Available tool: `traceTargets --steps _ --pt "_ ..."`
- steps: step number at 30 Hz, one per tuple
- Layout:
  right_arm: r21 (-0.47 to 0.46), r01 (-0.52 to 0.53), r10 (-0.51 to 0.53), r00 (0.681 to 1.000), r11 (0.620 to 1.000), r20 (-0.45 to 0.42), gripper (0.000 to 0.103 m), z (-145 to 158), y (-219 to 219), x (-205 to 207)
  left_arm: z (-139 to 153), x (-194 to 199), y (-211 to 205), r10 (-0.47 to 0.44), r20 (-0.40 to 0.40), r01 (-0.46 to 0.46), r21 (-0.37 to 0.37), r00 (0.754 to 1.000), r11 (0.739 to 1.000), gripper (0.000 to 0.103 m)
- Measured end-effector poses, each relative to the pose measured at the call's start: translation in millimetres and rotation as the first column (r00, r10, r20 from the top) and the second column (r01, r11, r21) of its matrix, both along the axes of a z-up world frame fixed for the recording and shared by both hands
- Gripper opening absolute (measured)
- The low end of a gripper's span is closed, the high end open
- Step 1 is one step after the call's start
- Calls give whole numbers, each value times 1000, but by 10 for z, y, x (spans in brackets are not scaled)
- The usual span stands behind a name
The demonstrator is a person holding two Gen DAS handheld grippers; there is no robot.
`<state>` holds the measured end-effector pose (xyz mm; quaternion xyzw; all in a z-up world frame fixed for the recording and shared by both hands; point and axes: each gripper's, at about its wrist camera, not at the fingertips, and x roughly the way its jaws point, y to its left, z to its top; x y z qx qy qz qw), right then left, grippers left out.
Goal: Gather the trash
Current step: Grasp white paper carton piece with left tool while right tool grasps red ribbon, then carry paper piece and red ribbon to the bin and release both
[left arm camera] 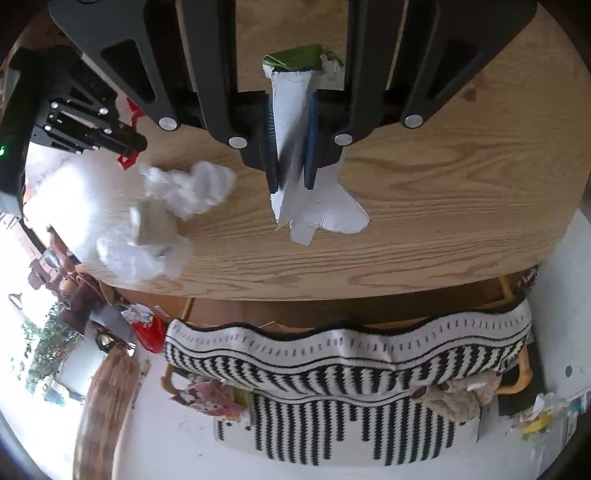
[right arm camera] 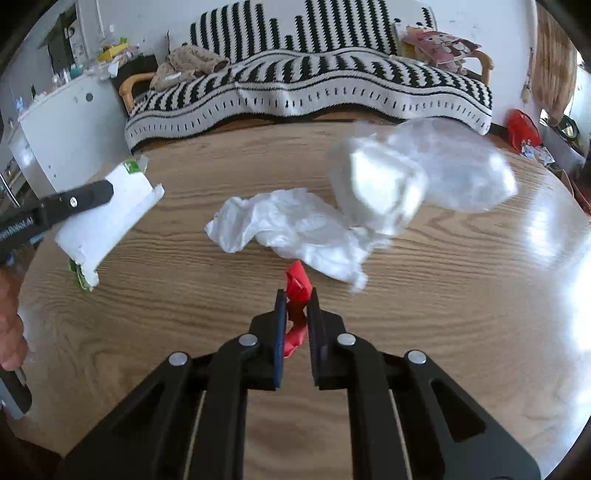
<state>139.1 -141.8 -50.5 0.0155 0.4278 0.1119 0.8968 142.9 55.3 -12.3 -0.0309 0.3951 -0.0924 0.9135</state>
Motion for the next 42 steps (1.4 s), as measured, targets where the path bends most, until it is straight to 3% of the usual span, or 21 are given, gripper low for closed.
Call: traceTargets --steps 7,12,15,19,25,29,33,37,42 --pt "-12 131 -130 990 991 60 11 387 -1010 -632 263 -363 -809 -129 53 131 -35 990 991 13" --pt "-25 296 -294 953 955 72 11 492 -2054 -1236 315 -627 -1563 -255 69 259 -55 964 964 13" --pt "-22 412 -410 910 911 67 11 493 -2742 -1690 305 -812 -2073 -346 77 350 -52 935 935 13" --pt "11 563 -563 825 826 47 11 431 -3671 -2406 220 -1057 -2668 -453 75 456 -42 888 889 13" --pt "34 709 -709 705 704 -20 11 140 -4604 -3252 46 -1433 -3385 -584 57 585 -5 810 811 13" --pt "52 758 -752 652 651 -99 11 -112 -4966 -3659 -50 -1657 -3750 -652 42 652 9 757 758 13" --pt "42 769 -758 636 637 -144 11 -269 -5055 -3807 -129 -1808 -3965 -692 28 691 15 722 722 13" --pt "40 774 -760 629 632 -168 11 -370 -5146 -3888 -193 -1897 -4133 -717 21 716 18 697 698 13" --pt "43 776 -759 626 630 -176 11 -368 -5162 -3853 -253 -1961 -4235 -728 15 728 16 685 685 13"
